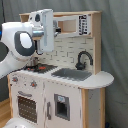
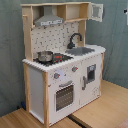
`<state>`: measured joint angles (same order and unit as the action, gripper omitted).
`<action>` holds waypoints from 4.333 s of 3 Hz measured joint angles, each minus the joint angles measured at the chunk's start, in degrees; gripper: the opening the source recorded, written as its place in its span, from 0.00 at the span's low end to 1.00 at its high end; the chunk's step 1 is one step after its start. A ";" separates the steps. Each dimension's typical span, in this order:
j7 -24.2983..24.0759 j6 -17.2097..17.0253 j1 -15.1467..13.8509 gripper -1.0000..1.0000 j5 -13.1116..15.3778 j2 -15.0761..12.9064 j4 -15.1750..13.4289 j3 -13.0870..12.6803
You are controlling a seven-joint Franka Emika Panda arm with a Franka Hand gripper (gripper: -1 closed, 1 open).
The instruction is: Play with the kitchen
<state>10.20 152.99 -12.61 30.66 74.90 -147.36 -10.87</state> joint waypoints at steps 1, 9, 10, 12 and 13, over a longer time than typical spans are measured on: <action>0.06 4.30 -2.52 0.00 0.00 -4.01 0.07 -0.03; -12.88 20.60 -18.21 0.00 -0.13 -24.43 13.80 -20.25; -14.06 20.60 -21.16 0.00 -0.14 -26.70 17.25 -24.18; -14.84 20.65 -27.42 0.00 -0.15 -31.27 23.93 -31.15; -14.86 20.78 -30.81 0.00 -0.15 -33.58 26.55 -34.59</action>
<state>-4.66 173.77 -43.42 30.50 41.32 -120.81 -45.47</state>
